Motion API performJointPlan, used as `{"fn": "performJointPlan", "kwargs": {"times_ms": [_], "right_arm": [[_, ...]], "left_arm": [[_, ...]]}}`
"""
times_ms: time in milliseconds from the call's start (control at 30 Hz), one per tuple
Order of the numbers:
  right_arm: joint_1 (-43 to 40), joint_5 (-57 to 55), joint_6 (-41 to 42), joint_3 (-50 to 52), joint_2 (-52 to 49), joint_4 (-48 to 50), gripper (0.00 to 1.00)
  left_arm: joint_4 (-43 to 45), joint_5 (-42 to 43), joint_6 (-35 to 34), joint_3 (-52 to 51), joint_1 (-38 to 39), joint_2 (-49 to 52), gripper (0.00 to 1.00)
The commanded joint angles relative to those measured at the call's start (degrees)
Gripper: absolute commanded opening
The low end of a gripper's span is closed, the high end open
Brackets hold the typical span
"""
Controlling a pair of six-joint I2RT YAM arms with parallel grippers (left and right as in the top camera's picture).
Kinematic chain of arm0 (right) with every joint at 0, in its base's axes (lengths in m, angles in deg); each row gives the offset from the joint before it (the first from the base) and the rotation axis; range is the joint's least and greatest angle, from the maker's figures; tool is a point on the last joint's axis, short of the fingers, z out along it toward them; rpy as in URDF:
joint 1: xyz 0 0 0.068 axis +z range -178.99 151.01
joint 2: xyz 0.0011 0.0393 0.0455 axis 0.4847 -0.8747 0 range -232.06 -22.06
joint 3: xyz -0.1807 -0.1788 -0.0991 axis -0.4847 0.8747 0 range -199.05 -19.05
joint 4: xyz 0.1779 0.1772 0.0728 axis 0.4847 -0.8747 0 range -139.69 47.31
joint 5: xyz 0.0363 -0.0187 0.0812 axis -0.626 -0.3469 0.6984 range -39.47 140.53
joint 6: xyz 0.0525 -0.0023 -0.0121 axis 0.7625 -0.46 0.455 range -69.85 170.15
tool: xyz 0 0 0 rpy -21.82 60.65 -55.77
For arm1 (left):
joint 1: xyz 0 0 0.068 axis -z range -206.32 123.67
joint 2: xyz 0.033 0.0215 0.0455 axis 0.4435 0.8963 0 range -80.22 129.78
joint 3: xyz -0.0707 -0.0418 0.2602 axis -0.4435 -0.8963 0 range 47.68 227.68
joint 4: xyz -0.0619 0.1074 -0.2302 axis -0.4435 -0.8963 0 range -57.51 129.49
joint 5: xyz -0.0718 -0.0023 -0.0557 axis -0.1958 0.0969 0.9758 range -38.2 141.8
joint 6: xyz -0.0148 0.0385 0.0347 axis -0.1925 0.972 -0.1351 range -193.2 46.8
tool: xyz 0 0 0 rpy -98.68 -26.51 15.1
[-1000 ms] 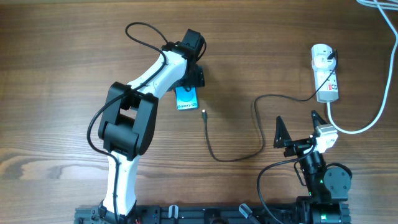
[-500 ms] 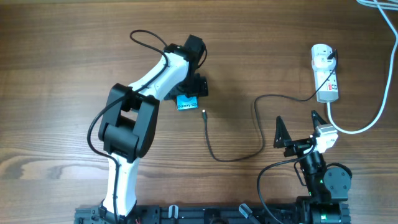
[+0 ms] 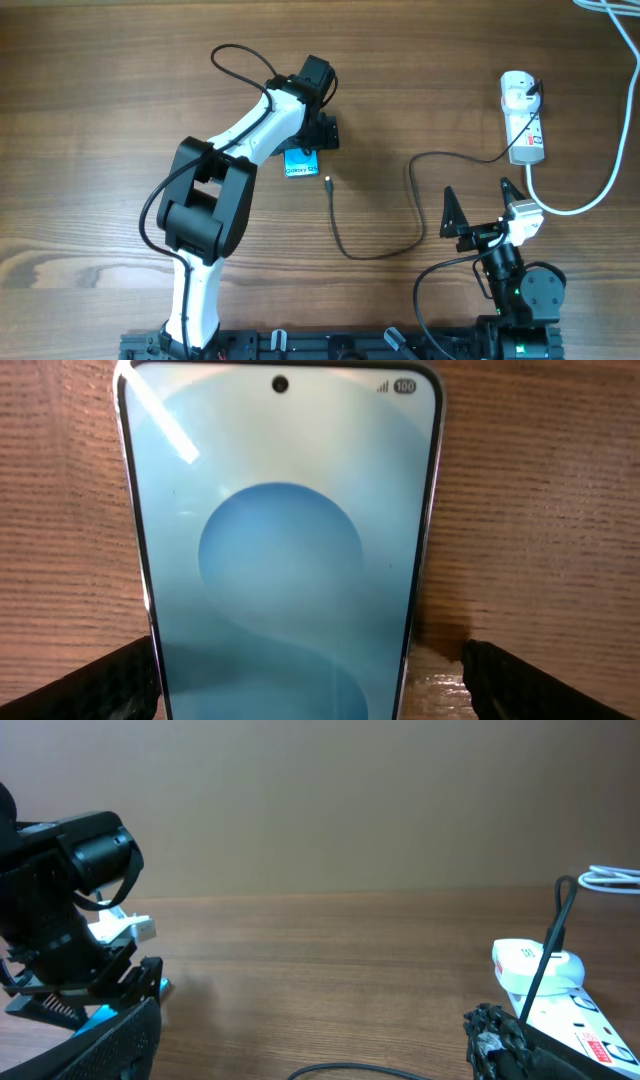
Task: Plug charger to phone and switch on socket
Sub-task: 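Lower the left gripper onto the phone's top edge, then close the left gripper on the phone's top end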
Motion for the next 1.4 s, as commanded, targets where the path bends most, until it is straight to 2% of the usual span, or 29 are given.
{"fn": "performJointPlan", "kwargs": {"times_ms": [0, 767, 833, 867, 933, 967, 1033, 1167, 1233, 1367], "right_arm": [[0.2, -0.5, -0.3, 0.1, 0.4, 0.2, 1.00], [0.2, -0.5, -0.3, 0.1, 0.4, 0.2, 1.00], [0.2, -0.5, -0.3, 0.1, 0.4, 0.2, 1.00], [0.2, -0.5, -0.3, 0.1, 0.4, 0.2, 1.00], [0.2, -0.5, -0.3, 0.1, 0.4, 0.2, 1.00], [0.2, -0.5, -0.3, 0.1, 0.4, 0.2, 1.00], [0.2, -0.5, -0.3, 0.1, 0.4, 0.2, 1.00], [0.2, -0.5, -0.3, 0.1, 0.4, 0.2, 1.00], [0.2, -0.5, -0.3, 0.1, 0.4, 0.2, 1.00], [0.2, -0.5, -0.3, 0.1, 0.4, 0.2, 1.00]], "left_arm": [[2.9, 3.8, -0.5, -2.6, -0.3, 4.0, 1.00], [4.3, 3.7, -0.8, -2.6, -0.1, 4.0, 1.00], [3.8, 3.8, -0.8, -2.6, -0.1, 4.0, 0.73], [3.4, 3.8, -0.8, -2.6, -0.1, 4.0, 0.67], [2.4, 3.8, -0.8, -2.6, -0.1, 4.0, 0.62], [2.0, 3.8, -0.7, -2.6, -0.1, 4.0, 0.66], [1.8, 3.8, -0.7, -2.6, -0.1, 4.0, 1.00], [0.0, 4.0, -0.7, -2.6, 0.1, 4.0, 1.00], [-1.8, 4.0, -0.7, -2.6, 0.3, 4.0, 0.96], [-1.8, 4.0, -0.7, -2.6, 0.6, 4.0, 1.00]]}}
